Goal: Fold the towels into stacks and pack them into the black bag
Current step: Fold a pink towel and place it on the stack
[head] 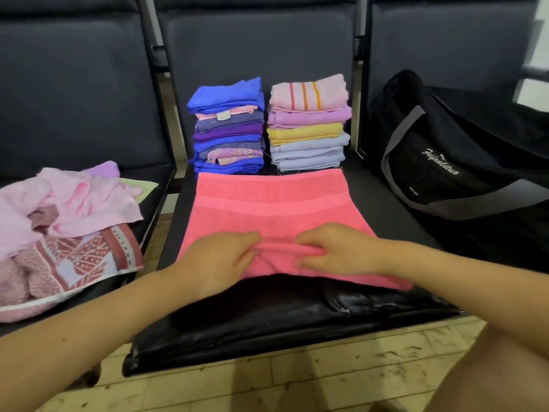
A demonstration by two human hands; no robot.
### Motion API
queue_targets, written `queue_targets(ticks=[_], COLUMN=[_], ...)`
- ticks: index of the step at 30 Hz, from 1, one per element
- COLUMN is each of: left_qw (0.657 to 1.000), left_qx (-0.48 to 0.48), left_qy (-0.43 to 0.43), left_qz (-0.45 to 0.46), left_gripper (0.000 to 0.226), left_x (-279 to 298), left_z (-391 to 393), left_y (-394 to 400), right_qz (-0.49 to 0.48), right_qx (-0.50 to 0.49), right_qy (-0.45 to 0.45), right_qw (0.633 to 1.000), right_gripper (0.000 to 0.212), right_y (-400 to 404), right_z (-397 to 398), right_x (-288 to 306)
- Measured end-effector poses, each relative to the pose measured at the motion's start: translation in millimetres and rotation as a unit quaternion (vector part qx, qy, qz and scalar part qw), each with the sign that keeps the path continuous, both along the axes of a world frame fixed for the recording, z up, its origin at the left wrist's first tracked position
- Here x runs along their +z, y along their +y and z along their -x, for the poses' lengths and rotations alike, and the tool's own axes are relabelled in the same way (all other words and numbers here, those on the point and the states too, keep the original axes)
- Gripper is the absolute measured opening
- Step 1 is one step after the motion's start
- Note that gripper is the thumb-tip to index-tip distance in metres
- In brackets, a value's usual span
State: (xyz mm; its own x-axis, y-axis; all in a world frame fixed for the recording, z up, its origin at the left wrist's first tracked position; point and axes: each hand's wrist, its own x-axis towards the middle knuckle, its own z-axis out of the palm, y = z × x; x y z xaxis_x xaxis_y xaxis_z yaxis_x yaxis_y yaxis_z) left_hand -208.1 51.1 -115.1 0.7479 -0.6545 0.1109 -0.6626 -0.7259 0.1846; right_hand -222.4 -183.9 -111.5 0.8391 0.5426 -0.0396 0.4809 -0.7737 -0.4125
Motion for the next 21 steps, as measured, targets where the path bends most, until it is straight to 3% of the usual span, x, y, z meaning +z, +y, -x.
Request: queue_targets(ticks=[3,8,11,13,15,16,18,19,21], left_qw=[0.992,0.982,0.989,0.99,0.98,0.97,0.941,0.919,0.87], left_qx=[0.014,0.057,0.102,0.13,0.161,0.18,0.202,0.207,0.225], left_qy=[-0.109,-0.16,-0.109,-0.049,-0.005,0.027,0.094,0.127,0.17], left_qz=[-0.055,-0.077,-0.025,0.03,0.114,0.161,0.255,0.31,0.405], left_gripper=[0.024,0.024,0.028,0.039,0.045,0.048,0.05,0.039,0.013], left_x=[12,8,5,8,11,12,19,21,25], left_z=[-11,-41,-54,-57,-58,-58,-54,-51,-43], left_y=[3,25,32,35,41,45,50,50,49], right_qz=[0.024,0.076,0.056,0.049,-0.035,-0.126,-0.34,-0.412,-0.452], right_qx=[-0.044,-0.119,-0.187,-0.233,-0.293,-0.321,-0.344,-0.343,-0.325], right_qy=[-0.023,-0.094,-0.136,-0.134,-0.108,-0.073,0.021,0.062,0.097], right_qw=[0.999,0.986,0.971,0.962,0.949,0.936,0.875,0.842,0.825], right_gripper=[0.024,0.019,0.014,0.025,0.03,0.03,0.018,0.015,0.014], right_y=[-15,-42,-58,-65,-71,-72,-73,-73,-74], right_z=[-14,-33,-44,-47,-49,-46,-36,-30,-22], right_x=[9,8,6,5,6,8,12,14,13])
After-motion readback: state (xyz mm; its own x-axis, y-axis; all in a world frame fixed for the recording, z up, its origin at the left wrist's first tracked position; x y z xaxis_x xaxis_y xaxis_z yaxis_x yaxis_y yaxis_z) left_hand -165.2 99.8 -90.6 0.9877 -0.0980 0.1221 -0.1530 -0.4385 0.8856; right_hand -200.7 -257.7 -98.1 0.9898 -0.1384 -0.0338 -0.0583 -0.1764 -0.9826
